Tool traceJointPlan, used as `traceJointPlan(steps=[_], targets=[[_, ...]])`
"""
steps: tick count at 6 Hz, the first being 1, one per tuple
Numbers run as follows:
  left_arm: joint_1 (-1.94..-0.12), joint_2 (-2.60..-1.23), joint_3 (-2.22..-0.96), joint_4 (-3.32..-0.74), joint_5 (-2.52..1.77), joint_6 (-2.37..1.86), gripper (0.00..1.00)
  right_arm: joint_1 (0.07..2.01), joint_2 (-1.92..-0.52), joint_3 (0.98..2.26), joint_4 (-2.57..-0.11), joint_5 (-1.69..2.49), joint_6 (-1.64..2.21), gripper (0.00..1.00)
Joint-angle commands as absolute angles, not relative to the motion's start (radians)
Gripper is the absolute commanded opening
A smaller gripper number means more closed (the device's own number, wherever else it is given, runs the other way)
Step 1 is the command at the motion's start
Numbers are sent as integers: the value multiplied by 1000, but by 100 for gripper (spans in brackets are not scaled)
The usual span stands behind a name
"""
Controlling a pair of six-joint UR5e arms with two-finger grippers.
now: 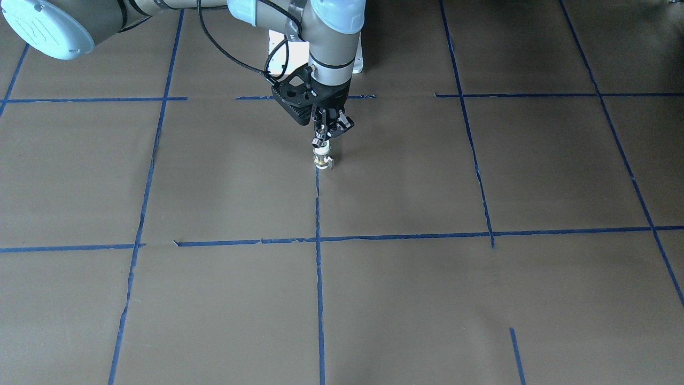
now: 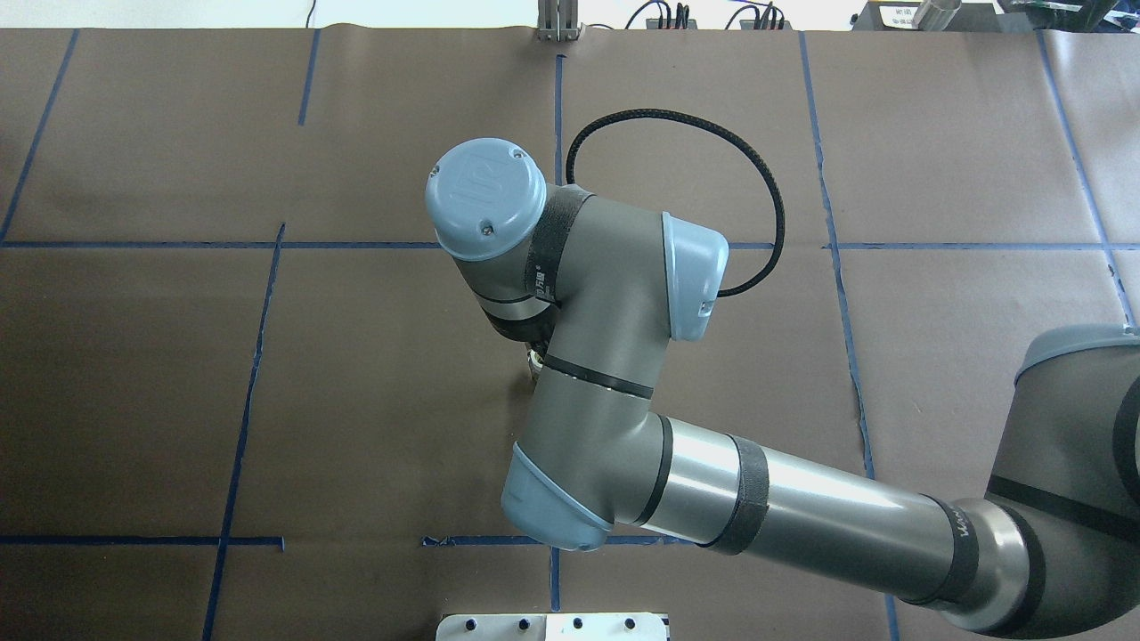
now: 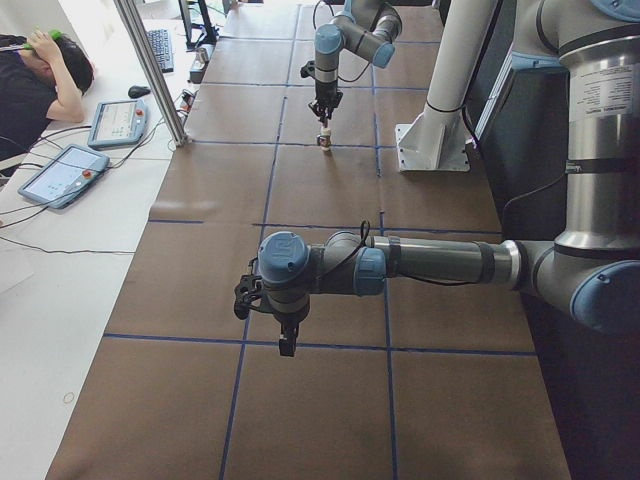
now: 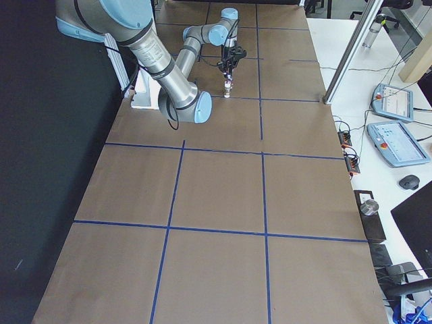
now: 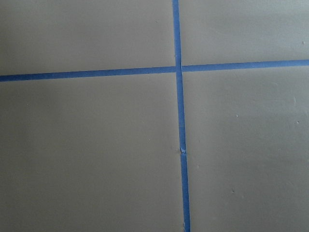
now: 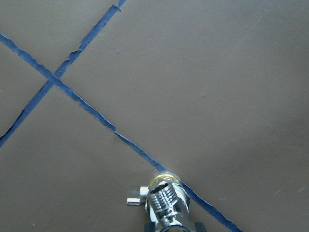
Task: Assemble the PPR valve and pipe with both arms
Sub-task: 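Lower the chrome fitting into the top of the white valve with the right gripper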
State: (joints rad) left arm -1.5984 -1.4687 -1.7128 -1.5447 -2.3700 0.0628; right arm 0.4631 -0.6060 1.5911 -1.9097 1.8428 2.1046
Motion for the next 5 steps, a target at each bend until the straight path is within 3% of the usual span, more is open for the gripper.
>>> traceJointPlan(steps=[1,5], targets=[[-1598,-1470,-1712,-1545,-2370,63,100,459,-607,1592,-1908,1842,2105,3],[-1598,-1470,-1709,-1545,-2370,63,100,454,-614,1589,-1904,1841,2103,3]])
